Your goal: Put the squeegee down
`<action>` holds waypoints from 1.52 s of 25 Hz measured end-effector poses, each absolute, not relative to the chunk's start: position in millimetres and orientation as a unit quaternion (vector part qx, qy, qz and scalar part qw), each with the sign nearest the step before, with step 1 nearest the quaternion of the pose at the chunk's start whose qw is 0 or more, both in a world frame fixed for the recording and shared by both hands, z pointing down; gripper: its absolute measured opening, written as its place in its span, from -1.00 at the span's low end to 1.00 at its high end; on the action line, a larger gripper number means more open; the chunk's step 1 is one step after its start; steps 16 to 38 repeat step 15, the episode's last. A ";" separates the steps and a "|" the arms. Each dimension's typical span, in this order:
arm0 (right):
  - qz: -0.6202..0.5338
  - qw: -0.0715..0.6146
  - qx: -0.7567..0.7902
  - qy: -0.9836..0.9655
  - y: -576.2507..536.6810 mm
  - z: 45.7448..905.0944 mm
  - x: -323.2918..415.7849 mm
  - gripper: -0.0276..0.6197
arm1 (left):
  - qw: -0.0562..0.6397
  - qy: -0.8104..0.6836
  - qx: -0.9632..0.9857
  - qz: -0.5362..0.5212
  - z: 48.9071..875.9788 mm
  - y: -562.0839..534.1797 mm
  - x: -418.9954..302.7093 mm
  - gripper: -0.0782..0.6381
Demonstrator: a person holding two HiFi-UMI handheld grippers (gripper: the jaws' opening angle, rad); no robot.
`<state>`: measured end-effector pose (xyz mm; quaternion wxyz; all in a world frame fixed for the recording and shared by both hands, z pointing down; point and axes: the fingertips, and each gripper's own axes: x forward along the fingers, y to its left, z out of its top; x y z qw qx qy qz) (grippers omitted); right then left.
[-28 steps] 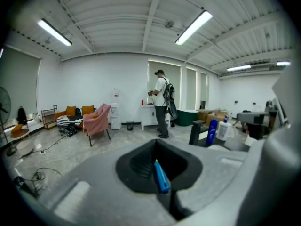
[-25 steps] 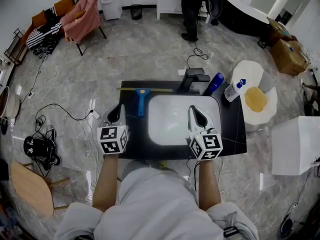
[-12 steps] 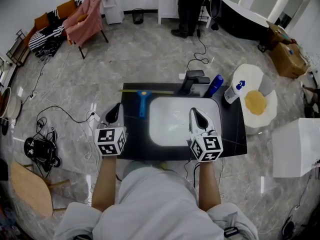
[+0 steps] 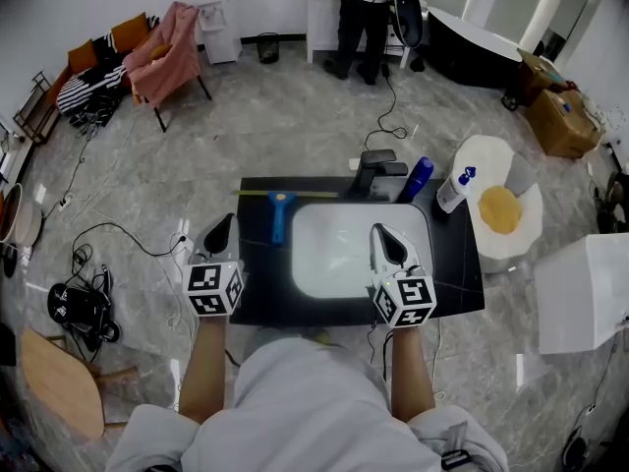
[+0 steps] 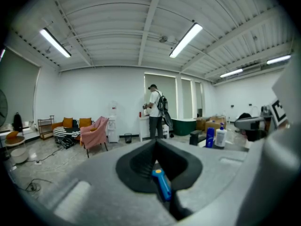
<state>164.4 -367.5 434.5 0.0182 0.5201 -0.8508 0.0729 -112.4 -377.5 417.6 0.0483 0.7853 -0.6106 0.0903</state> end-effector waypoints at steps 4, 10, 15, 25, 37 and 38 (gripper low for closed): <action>0.073 0.019 0.525 -0.848 -366.8 434.2 171.7 -0.91 | 0.048 -0.607 0.788 0.088 415.5 -377.3 -113.8 -0.79; 0.073 0.019 0.530 -0.845 -365.5 433.3 177.5 -0.91 | 0.046 -0.606 0.789 0.092 414.7 -376.9 -116.7 -0.79; 0.069 0.020 0.529 -0.845 -364.9 431.1 174.7 -0.91 | 0.042 -0.605 0.790 0.090 411.6 -376.8 -119.9 -0.79; 0.069 0.020 0.529 -0.845 -364.9 431.1 174.7 -0.91 | 0.042 -0.605 0.790 0.090 411.6 -376.8 -119.9 -0.79; 0.069 0.020 0.529 -0.845 -364.9 431.1 174.7 -0.91 | 0.042 -0.605 0.790 0.090 411.6 -376.8 -119.9 -0.79; 0.069 0.020 0.529 -0.845 -364.9 431.1 174.7 -0.91 | 0.042 -0.605 0.790 0.090 411.6 -376.8 -119.9 -0.79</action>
